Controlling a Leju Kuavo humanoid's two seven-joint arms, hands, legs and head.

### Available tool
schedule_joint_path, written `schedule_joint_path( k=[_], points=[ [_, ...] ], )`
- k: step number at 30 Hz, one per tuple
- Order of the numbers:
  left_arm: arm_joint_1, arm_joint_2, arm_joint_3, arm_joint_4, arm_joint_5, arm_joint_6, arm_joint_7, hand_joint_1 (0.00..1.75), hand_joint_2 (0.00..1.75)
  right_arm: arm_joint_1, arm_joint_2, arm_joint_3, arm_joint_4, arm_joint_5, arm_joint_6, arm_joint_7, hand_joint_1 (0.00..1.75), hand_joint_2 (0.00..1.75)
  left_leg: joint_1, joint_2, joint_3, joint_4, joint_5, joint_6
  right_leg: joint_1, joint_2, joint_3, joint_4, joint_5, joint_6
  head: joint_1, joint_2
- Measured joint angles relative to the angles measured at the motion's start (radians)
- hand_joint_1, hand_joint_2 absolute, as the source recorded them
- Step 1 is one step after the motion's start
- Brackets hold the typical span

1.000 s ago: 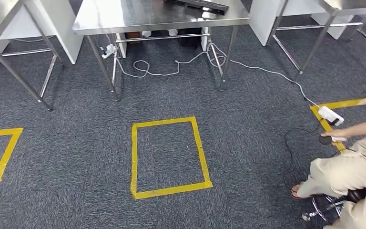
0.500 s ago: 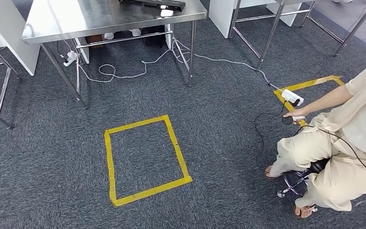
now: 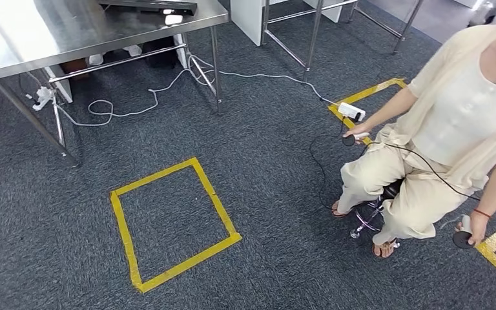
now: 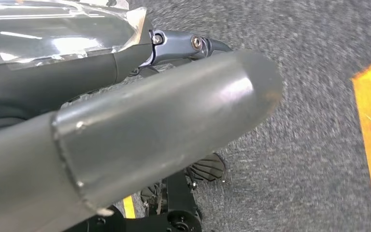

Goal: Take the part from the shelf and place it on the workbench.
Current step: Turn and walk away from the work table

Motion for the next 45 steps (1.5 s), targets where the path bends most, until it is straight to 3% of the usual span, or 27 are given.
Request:
schedule_joint_path(
  k=[2, 3, 4, 6, 8, 9, 10, 11, 13, 15, 17, 18, 20, 22, 24, 25, 27, 29, 31, 33, 35, 37, 39, 40, 42, 44, 45],
  points=[
    [-0.004, 0.000, -0.005, 0.000, -0.002, 0.000, 0.003, 0.00, 0.00, 0.002, 0.000, -0.002, 0.000, -0.002, 0.000, 0.000, 0.00, 0.00, 0.001, 0.017, 0.004, 0.000, -0.002, -0.013, 0.000, 0.022, -0.006, -0.002, 0.006, -0.015, -0.003, 0.000],
    [-0.006, 0.000, -0.007, 0.000, -0.003, 0.000, 0.004, 0.00, 0.00, 0.003, 0.000, -0.003, 0.000, -0.004, 0.000, 0.000, 0.00, 0.00, 0.005, 0.008, 0.003, 0.008, -0.011, -0.019, -0.005, 0.032, -0.005, -0.004, 0.010, -0.022, -0.005, 0.000],
    [-0.008, 0.001, -0.008, 0.000, -0.003, 0.000, 0.004, 0.00, 0.00, 0.004, 0.000, -0.004, 0.000, -0.004, 0.000, 0.000, 0.00, 0.00, 0.009, -0.014, -0.004, 0.029, -0.030, -0.025, -0.011, 0.043, -0.004, -0.005, 0.015, -0.032, -0.005, 0.000],
    [-0.006, 0.002, -0.009, 0.000, -0.003, 0.000, 0.005, 0.00, 0.00, 0.003, 0.003, -0.005, 0.000, -0.005, 0.000, 0.001, 0.00, 0.00, 0.014, -0.076, -0.046, 0.135, -0.104, -0.033, -0.016, 0.064, -0.007, -0.006, 0.024, -0.045, -0.008, 0.000],
    [-0.002, 0.002, -0.009, 0.000, -0.003, 0.001, 0.005, 0.00, 0.00, 0.003, 0.006, -0.005, 0.000, -0.005, 0.001, 0.001, 0.00, 0.00, 0.015, -0.103, -0.100, 0.266, -0.168, -0.035, -0.013, 0.088, -0.014, -0.004, 0.029, -0.051, -0.009, 0.000],
    [0.000, 0.002, -0.009, 0.000, -0.003, 0.001, 0.005, 0.00, 0.00, 0.005, 0.007, -0.005, 0.000, -0.005, 0.001, 0.001, 0.00, 0.00, 0.015, -0.106, -0.111, 0.296, -0.172, -0.035, -0.011, 0.102, -0.015, -0.003, 0.030, -0.052, -0.009, 0.000],
    [0.000, 0.002, -0.009, 0.000, -0.002, 0.001, 0.005, 0.00, 0.00, 0.006, 0.007, -0.005, 0.000, -0.005, 0.001, 0.002, 0.00, 0.00, 0.016, -0.108, -0.104, 0.287, -0.155, -0.034, -0.011, 0.116, -0.016, -0.001, 0.030, -0.051, -0.009, 0.000],
    [0.000, 0.002, -0.009, 0.000, -0.002, 0.001, 0.005, 0.00, 0.00, 0.007, 0.007, -0.006, 0.000, -0.005, 0.001, 0.002, 0.00, 0.00, 0.017, -0.113, -0.080, 0.239, -0.122, -0.033, -0.011, 0.130, -0.016, 0.002, 0.030, -0.051, -0.009, 0.000],
    [0.000, 0.002, -0.010, 0.000, -0.002, 0.001, 0.005, 0.00, 0.00, 0.005, 0.009, -0.006, 0.000, -0.005, 0.001, 0.002, 0.00, 0.00, 0.023, -0.153, -0.015, 0.103, -0.058, -0.029, -0.008, 0.157, -0.020, 0.010, 0.030, -0.048, -0.009, 0.000],
    [0.000, 0.003, -0.010, 0.000, -0.002, 0.001, 0.005, 0.00, 0.00, 0.003, 0.009, -0.006, 0.000, -0.005, 0.001, 0.002, 0.00, 0.00, 0.024, -0.185, 0.015, 0.032, -0.039, -0.025, -0.004, 0.180, -0.031, 0.016, 0.033, -0.038, -0.008, 0.000],
    [-0.001, 0.002, -0.010, 0.000, -0.003, 0.001, 0.006, 0.00, 0.00, 0.005, 0.009, -0.006, 0.000, -0.005, 0.001, 0.002, 0.00, 0.00, 0.019, -0.171, 0.014, 0.024, -0.039, -0.016, -0.003, 0.201, -0.047, 0.015, 0.041, -0.020, -0.007, 0.000],
    [-0.002, 0.001, -0.010, 0.000, -0.002, 0.001, 0.006, 0.00, 0.00, 0.007, 0.008, -0.006, 0.001, -0.004, 0.001, 0.002, 0.00, 0.00, 0.018, -0.158, 0.014, 0.020, -0.034, -0.008, -0.004, 0.200, -0.054, 0.017, 0.041, -0.013, -0.007, 0.000],
    [-0.003, -0.001, -0.010, 0.000, -0.002, 0.001, 0.006, 0.00, 0.00, 0.008, 0.007, -0.006, 0.001, -0.004, 0.001, 0.002, 0.00, 0.00, 0.019, -0.131, 0.013, 0.008, -0.023, 0.009, 0.000, 0.162, -0.083, 0.065, 0.014, -0.012, -0.002, 0.000],
    [-0.001, 0.000, -0.010, 0.000, -0.001, 0.001, 0.005, 0.00, 0.00, 0.006, 0.008, -0.006, 0.001, -0.004, 0.001, 0.002, 0.00, 0.00, 0.017, -0.101, 0.008, 0.005, -0.019, 0.018, 0.000, 0.109, -0.143, 0.191, -0.050, -0.019, 0.004, 0.000],
    [0.000, 0.000, -0.010, 0.000, 0.002, 0.001, 0.005, 0.00, 0.00, 0.006, 0.008, -0.006, 0.001, -0.002, 0.002, 0.002, 0.00, 0.00, 0.012, -0.070, 0.005, 0.005, -0.018, 0.018, -0.003, 0.092, -0.186, 0.297, -0.090, -0.016, 0.005, 0.000],
    [0.001, 0.000, -0.010, 0.000, 0.004, 0.001, 0.004, 0.00, 0.00, 0.007, 0.008, -0.006, 0.001, 0.000, 0.002, 0.002, 0.00, 0.00, 0.011, -0.057, 0.005, 0.006, -0.018, 0.018, -0.004, 0.089, -0.179, 0.299, -0.087, -0.009, 0.006, 0.000],
    [0.001, 0.000, -0.010, 0.000, 0.008, 0.001, 0.003, 0.00, 0.00, 0.007, 0.007, -0.006, 0.001, 0.002, 0.002, 0.002, 0.00, 0.00, 0.011, -0.033, 0.007, 0.006, -0.018, 0.017, -0.006, 0.068, -0.107, 0.187, -0.048, 0.007, 0.006, 0.000],
    [0.001, -0.001, -0.010, 0.000, 0.008, 0.001, 0.001, 0.00, 0.00, 0.003, 0.007, -0.006, 0.001, 0.005, 0.002, 0.003, 0.00, 0.00, 0.006, -0.012, 0.010, 0.008, -0.021, 0.009, -0.003, 0.024, -0.029, 0.052, -0.008, 0.009, 0.007, 0.000],
    [0.001, -0.001, -0.010, 0.000, 0.008, 0.001, -0.001, 0.00, 0.00, 0.001, 0.008, -0.006, 0.001, 0.007, 0.003, 0.005, 0.00, 0.00, 0.000, 0.006, 0.015, 0.009, -0.024, -0.003, 0.004, 0.010, -0.012, 0.009, 0.006, -0.003, 0.004, 0.000],
    [-0.001, -0.001, -0.010, 0.000, 0.009, 0.000, -0.002, 0.00, 0.00, 0.003, 0.007, -0.006, 0.001, 0.008, 0.003, 0.008, 0.00, 0.00, 0.003, 0.015, 0.020, 0.012, -0.029, -0.015, -0.001, 0.032, -0.016, 0.010, 0.011, -0.017, 0.001, 0.000],
    [-0.002, -0.001, -0.010, 0.000, 0.009, 0.000, -0.002, 0.00, 0.00, 0.002, 0.007, -0.006, 0.002, 0.009, 0.003, 0.012, 0.00, 0.00, 0.010, -0.027, 0.008, 0.048, -0.062, -0.027, -0.012, 0.052, -0.013, 0.008, 0.017, -0.033, -0.001, 0.000],
    [0.002, 0.000, -0.010, 0.000, 0.009, 0.000, -0.002, 0.00, 0.00, -0.001, 0.008, -0.006, 0.002, 0.010, 0.003, 0.017, 0.00, 0.00, 0.014, -0.086, -0.038, 0.157, -0.131, -0.032, -0.012, 0.074, -0.017, 0.008, 0.023, -0.045, -0.002, 0.000],
    [0.006, 0.000, -0.010, 0.000, 0.009, 0.000, 0.000, 0.00, 0.00, -0.003, 0.008, -0.006, 0.002, 0.009, 0.003, 0.019, 0.00, 0.00, 0.014, -0.105, -0.086, 0.264, -0.174, -0.034, -0.007, 0.099, -0.021, 0.009, 0.026, -0.050, -0.002, 0.000],
    [0.006, 0.000, -0.010, 0.000, 0.009, 0.000, 0.002, 0.00, 0.00, -0.003, 0.008, -0.006, 0.002, 0.008, 0.003, 0.020, 0.00, 0.00, 0.015, -0.107, -0.092, 0.276, -0.167, -0.034, -0.006, 0.112, -0.021, 0.011, 0.026, -0.050, -0.002, 0.000],
    [0.006, 0.000, -0.010, 0.000, 0.009, 0.001, 0.005, 0.00, 0.00, -0.002, 0.008, -0.006, 0.002, 0.007, 0.003, 0.020, 0.00, 0.00, 0.021, -0.119, -0.052, 0.189, -0.100, -0.035, -0.007, 0.141, -0.022, 0.019, 0.025, -0.049, -0.002, 0.000],
    [0.005, 0.000, -0.010, 0.000, 0.008, 0.001, 0.008, 0.00, 0.00, -0.005, 0.008, -0.006, 0.002, 0.006, 0.003, 0.020, 0.00, 0.00, 0.029, -0.166, -0.002, 0.080, -0.057, -0.035, -0.005, 0.168, -0.030, 0.031, 0.023, -0.042, -0.002, 0.000],
    [0.004, 0.000, -0.010, 0.000, 0.007, 0.001, 0.009, 0.00, 0.00, -0.007, 0.009, -0.006, 0.002, 0.006, 0.003, 0.020, 0.00, 0.00, 0.029, -0.185, 0.009, 0.054, -0.053, -0.032, -0.004, 0.179, -0.038, 0.035, 0.024, -0.036, -0.001, 0.000]
  ],
)
